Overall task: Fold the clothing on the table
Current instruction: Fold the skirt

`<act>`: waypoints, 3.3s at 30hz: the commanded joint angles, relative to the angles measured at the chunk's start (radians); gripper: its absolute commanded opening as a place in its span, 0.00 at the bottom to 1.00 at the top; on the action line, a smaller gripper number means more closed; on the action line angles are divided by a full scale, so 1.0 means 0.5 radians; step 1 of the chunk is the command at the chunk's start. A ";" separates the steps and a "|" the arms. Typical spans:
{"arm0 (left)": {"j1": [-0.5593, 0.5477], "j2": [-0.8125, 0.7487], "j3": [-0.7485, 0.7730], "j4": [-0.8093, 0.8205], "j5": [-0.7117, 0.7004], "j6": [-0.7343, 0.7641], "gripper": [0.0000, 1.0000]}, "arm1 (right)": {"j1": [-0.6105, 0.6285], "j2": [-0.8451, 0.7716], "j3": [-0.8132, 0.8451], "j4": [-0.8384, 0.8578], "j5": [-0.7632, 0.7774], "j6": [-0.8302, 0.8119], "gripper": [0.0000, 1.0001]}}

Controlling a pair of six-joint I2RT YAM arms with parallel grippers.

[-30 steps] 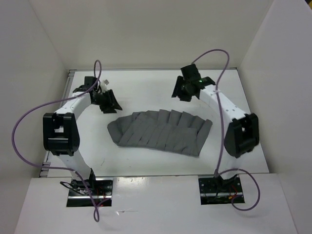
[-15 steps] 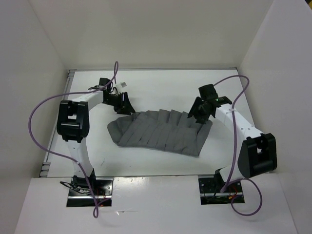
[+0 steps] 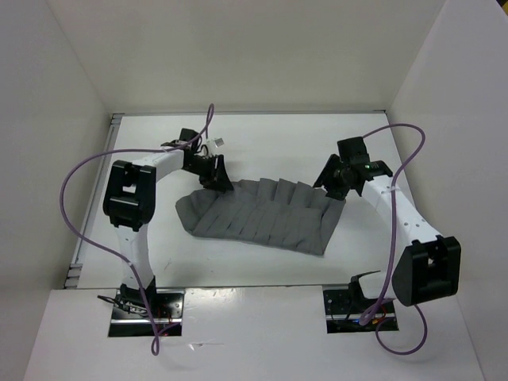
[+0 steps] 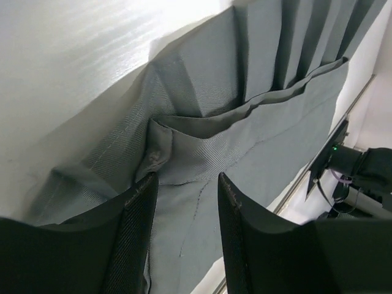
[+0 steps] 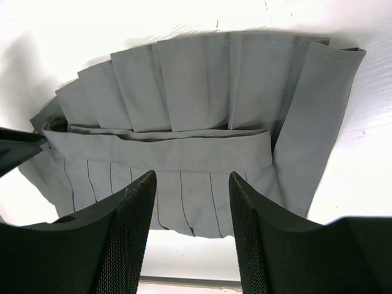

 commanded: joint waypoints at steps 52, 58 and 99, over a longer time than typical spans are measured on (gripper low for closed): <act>-0.116 -0.208 -0.035 0.039 -0.054 -0.085 0.00 | -0.071 -0.121 -0.367 -0.079 0.051 0.373 0.63; -0.116 -0.227 -0.035 0.039 -0.054 -0.085 0.00 | -0.071 0.115 -0.349 -0.058 0.134 0.391 0.62; -0.067 0.040 0.082 0.082 -0.171 -0.064 0.62 | -0.071 0.021 -0.238 0.074 -0.020 0.226 0.00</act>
